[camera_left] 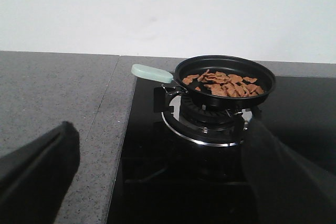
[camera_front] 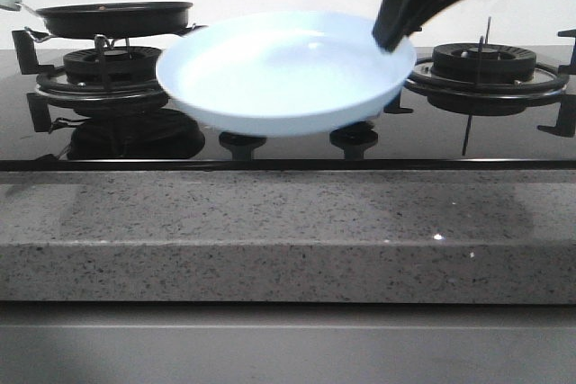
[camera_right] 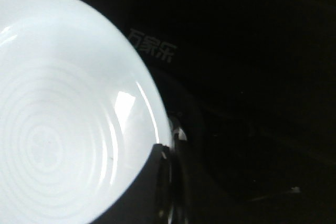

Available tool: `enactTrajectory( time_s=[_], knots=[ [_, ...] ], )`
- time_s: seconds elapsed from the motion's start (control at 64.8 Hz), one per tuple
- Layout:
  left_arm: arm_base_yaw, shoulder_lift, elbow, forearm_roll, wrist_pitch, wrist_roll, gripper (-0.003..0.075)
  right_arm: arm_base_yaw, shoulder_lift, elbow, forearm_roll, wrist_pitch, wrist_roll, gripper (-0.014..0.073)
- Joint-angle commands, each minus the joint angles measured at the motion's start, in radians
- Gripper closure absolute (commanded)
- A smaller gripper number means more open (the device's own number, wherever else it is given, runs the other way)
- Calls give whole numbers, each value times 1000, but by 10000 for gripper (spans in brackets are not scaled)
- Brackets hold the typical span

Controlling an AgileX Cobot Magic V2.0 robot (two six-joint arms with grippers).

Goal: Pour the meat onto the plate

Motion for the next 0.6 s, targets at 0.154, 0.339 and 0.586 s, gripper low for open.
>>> enactTrajectory(
  time_s=[0.154,0.339,0.586],
  knots=[
    [-4,9,-36,-5,-80,-2,101,1,-54,10,33,-108,-10,663],
    [-4,9,-36,-5,-80,-2,101,1,-54,10,33,-106,-10,663],
    [-4,11,-36,-108,-76,-4,101,1,-54,10,33,-106,-10,663]
  ],
)
